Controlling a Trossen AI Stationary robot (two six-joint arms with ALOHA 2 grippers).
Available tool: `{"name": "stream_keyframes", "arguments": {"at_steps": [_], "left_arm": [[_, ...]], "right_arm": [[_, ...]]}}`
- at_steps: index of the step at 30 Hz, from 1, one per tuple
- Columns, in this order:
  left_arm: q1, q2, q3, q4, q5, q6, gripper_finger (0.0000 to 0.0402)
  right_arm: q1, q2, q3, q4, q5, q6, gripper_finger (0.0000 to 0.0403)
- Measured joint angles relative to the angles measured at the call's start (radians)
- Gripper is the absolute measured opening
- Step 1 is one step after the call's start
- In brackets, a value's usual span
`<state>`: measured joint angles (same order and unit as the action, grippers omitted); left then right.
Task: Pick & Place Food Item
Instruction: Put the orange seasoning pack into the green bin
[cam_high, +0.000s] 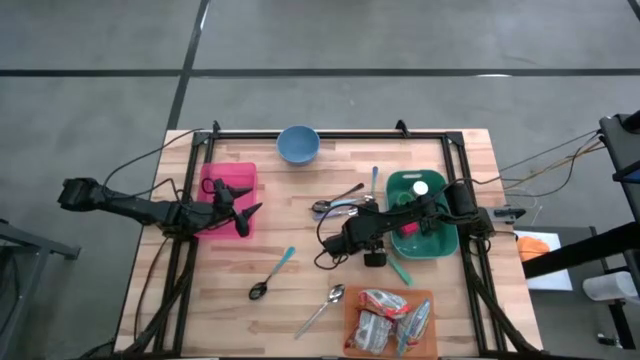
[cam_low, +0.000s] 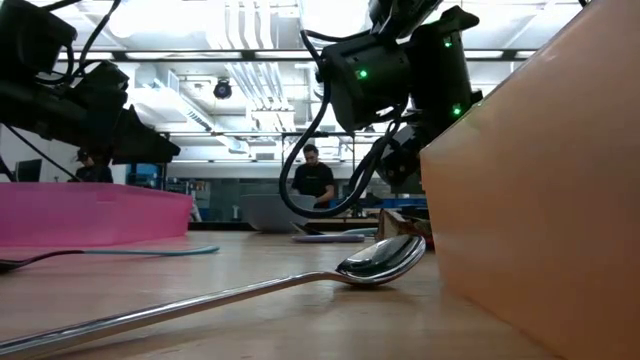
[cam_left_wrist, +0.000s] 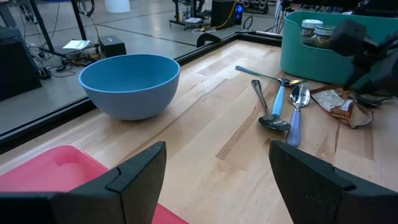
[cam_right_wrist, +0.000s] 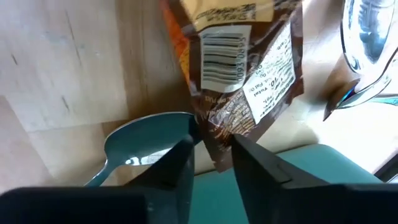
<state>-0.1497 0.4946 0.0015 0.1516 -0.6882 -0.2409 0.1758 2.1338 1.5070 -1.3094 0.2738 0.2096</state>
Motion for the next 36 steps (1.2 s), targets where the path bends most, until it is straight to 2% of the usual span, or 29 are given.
{"name": "stream_keyframes", "arguments": {"at_steps": [9,21,31,36], "left_arm": [[0.0,0.0,0.0,0.0,0.0,0.0,0.0285],[0.0,0.0,0.0,0.0,0.0,0.0,0.0285],[0.0,0.0,0.0,0.0,0.0,0.0,0.0285],[0.0,0.0,0.0,0.0,0.0,0.0,0.0285]], "right_arm": [[0.001,0.0,0.0,0.0,0.025,0.08,0.0014],[0.003,-0.014,0.037,-0.022,0.024,0.091,0.0013],[0.003,-0.02,0.174,-0.115,0.025,0.105,0.0012],[0.003,-0.02,0.261,-0.211,0.059,0.127,0.0012]]}}
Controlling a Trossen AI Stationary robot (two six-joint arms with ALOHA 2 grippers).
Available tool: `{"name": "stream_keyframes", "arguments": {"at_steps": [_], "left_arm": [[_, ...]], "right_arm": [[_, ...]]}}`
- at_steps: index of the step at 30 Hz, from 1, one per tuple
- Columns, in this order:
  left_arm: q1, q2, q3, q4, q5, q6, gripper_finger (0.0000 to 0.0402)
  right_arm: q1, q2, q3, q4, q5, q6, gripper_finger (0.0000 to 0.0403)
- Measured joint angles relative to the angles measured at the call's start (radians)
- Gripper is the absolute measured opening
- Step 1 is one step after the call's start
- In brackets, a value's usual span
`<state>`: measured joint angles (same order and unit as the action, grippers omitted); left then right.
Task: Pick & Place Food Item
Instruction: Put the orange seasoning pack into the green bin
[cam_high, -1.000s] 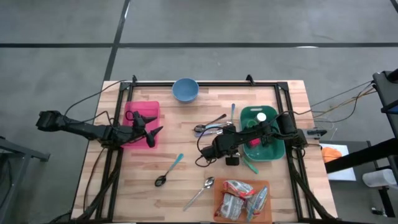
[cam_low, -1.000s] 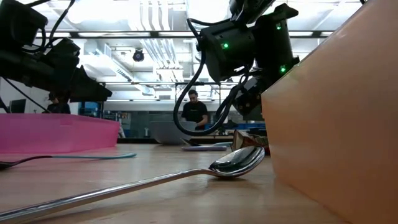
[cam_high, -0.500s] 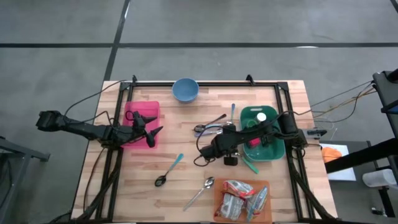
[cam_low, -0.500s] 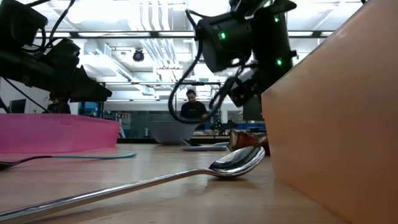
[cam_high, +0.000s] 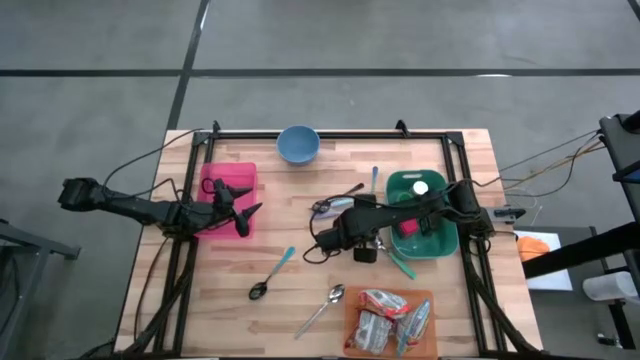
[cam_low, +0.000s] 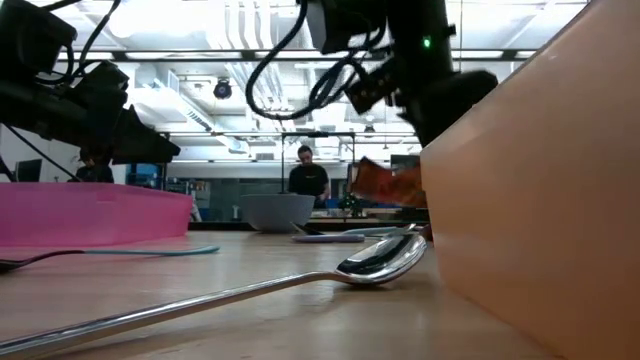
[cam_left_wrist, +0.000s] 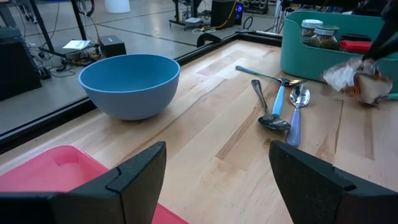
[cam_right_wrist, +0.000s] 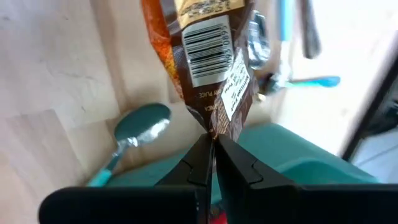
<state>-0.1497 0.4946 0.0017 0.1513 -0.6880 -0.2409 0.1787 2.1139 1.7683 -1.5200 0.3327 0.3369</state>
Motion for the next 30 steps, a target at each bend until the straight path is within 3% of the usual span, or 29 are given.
{"name": "stream_keyframes", "arguments": {"at_steps": [20,25,30], "left_arm": [[0.001,0.0,0.0,0.0,0.0,0.0,0.0285],[0.001,0.0,0.0,0.0,0.0,0.0,0.0285],[0.0,0.0,0.0,0.0,0.0,0.0,0.0285]], "right_arm": [[0.016,-0.031,0.321,-0.051,0.002,0.106,0.0012],[0.027,-0.038,0.357,-0.051,-0.079,0.079,0.0012],[0.026,-0.059,0.36,-0.049,-0.174,0.215,0.0012]]}}
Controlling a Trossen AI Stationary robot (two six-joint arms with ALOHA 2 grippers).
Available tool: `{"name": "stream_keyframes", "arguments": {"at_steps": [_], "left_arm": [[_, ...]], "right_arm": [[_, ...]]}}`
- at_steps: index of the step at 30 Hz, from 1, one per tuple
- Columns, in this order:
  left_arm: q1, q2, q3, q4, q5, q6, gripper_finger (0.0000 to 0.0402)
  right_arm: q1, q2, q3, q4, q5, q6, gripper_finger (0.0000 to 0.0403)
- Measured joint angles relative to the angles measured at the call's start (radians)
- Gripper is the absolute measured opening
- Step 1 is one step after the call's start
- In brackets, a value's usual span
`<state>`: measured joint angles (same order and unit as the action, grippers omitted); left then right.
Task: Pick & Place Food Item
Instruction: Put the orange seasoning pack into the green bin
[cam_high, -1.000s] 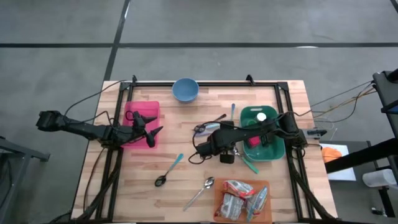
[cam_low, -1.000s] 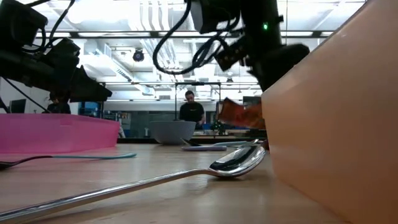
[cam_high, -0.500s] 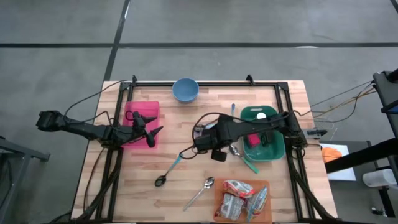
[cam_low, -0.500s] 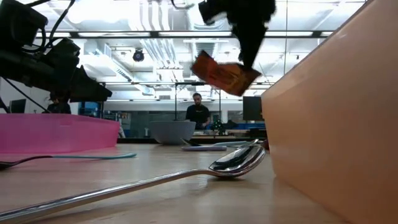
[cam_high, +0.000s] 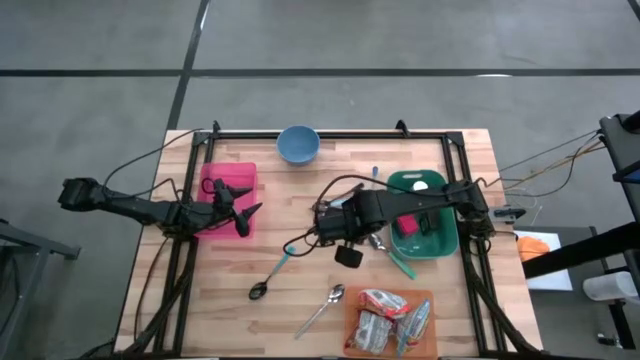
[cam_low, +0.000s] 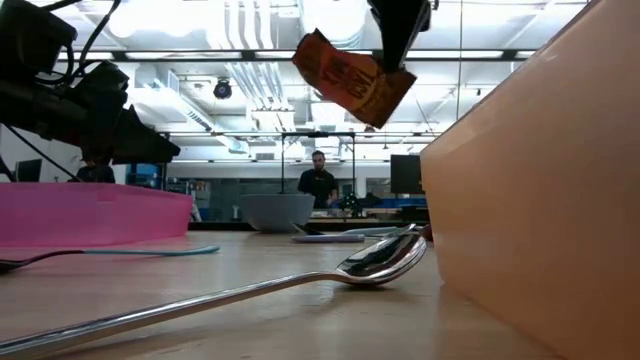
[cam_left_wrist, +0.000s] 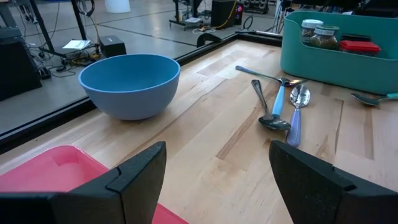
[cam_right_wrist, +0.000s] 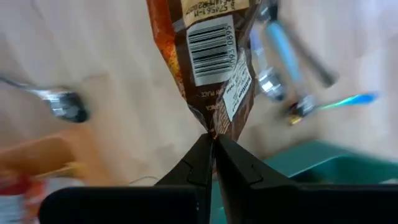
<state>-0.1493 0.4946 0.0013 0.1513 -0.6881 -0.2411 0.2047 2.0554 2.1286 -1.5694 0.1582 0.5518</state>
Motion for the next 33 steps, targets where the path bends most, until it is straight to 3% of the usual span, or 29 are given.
{"name": "stream_keyframes", "arguments": {"at_steps": [12,18,26,33], "left_arm": [[0.0,0.0,0.0,0.0,0.0,0.0,0.0285],[0.0,0.0,0.0,0.0,0.0,0.0,0.0285],[0.0,0.0,0.0,0.0,0.0,0.0,0.0285],[0.0,0.0,0.0,0.0,0.0,0.0,0.0285]], "right_arm": [[0.0,-0.037,-0.019,-0.001,-0.413,0.393,0.0012],[0.002,-0.127,-0.083,-0.002,-0.483,0.522,0.0012],[0.012,-0.348,-0.264,-0.002,-0.568,0.713,0.0012],[0.002,-0.498,-0.458,-0.002,-0.767,0.929,0.0012]]}}
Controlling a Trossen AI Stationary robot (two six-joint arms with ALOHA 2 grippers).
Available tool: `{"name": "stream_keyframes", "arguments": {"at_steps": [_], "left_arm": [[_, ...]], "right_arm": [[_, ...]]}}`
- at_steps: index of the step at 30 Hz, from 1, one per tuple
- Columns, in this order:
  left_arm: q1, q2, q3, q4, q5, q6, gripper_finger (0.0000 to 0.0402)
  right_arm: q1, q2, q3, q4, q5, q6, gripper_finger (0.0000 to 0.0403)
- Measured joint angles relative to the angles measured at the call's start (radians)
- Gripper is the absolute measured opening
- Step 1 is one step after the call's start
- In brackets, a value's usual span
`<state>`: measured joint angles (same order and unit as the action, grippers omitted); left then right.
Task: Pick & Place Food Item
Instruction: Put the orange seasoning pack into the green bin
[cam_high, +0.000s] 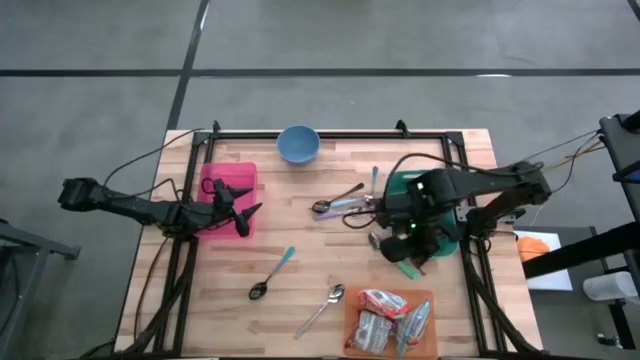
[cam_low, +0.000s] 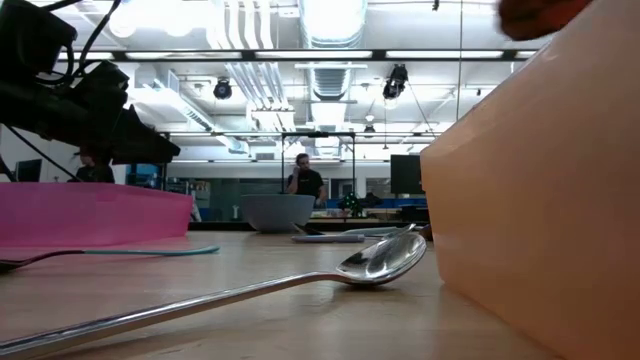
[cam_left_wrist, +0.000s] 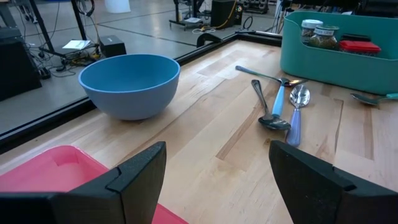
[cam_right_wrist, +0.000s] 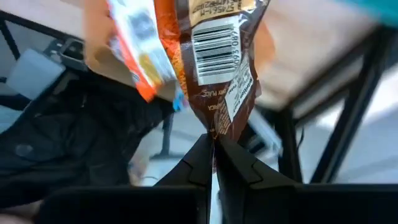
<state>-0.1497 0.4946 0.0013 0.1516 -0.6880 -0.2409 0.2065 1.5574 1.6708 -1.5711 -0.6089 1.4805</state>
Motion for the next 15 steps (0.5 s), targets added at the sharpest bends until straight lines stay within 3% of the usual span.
{"name": "stream_keyframes", "arguments": {"at_steps": [10,15], "left_arm": [[0.0,0.0,0.0,0.0,0.0,0.0,0.0285],[0.0,0.0,0.0,0.0,0.0,0.0,0.0285]], "right_arm": [[-0.035,-0.161,-0.249,0.0,-0.255,0.203,0.0012],[-0.087,-0.203,-0.35,0.0,-0.435,0.272,0.0012]]}}
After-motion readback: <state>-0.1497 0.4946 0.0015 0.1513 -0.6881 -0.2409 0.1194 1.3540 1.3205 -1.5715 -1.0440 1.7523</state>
